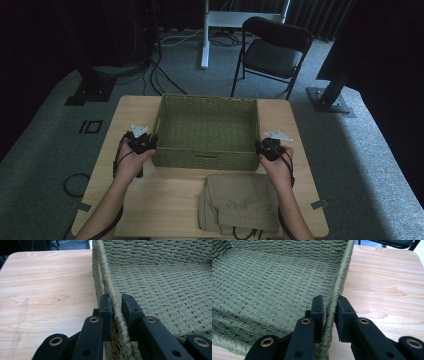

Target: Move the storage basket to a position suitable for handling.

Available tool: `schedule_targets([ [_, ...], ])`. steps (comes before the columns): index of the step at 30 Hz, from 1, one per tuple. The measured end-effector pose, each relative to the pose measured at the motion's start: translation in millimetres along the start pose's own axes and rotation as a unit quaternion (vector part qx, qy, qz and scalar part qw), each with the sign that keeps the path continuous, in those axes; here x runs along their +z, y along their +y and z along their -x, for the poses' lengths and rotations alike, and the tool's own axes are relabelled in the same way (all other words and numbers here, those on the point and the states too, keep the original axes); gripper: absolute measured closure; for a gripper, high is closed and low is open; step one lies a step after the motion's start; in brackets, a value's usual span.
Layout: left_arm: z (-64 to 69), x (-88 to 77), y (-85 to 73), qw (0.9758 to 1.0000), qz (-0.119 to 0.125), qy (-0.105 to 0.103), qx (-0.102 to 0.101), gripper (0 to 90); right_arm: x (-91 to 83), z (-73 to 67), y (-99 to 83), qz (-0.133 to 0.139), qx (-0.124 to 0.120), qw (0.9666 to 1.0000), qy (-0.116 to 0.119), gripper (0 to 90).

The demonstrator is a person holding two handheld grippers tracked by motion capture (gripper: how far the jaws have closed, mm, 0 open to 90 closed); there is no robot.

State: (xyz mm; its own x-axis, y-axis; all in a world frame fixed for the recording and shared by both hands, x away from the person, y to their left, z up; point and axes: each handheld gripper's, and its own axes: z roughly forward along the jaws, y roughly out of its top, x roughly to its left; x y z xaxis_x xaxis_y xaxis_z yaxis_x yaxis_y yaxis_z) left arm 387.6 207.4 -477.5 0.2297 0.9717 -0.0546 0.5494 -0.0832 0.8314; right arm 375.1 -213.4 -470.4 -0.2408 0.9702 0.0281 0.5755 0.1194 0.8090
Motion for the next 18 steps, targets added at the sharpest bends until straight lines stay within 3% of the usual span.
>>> schedule_targets([
  [7, 13.6, 5.4, 2.3, 0.9998, -0.004, -0.019, -0.006, 78.9, -1.2, 17.6, 0.2, -0.003, 0.0, 1.0, -0.009, 78.8],
  [9, 15.9, 6.3, 3.1, 0.9998, -0.005, -0.02, -0.006, 78.7, -1.4, 24.1, 0.0, -0.002, 0.004, 1.0, -0.002, 78.7],
  [18, 31.9, 13.1, 7.4, 0.9994, -0.011, -0.031, 0.002, 77.8, -1.9, 40.3, 1.3, -0.007, 0.001, 0.9998, -0.016, 79.5],
])
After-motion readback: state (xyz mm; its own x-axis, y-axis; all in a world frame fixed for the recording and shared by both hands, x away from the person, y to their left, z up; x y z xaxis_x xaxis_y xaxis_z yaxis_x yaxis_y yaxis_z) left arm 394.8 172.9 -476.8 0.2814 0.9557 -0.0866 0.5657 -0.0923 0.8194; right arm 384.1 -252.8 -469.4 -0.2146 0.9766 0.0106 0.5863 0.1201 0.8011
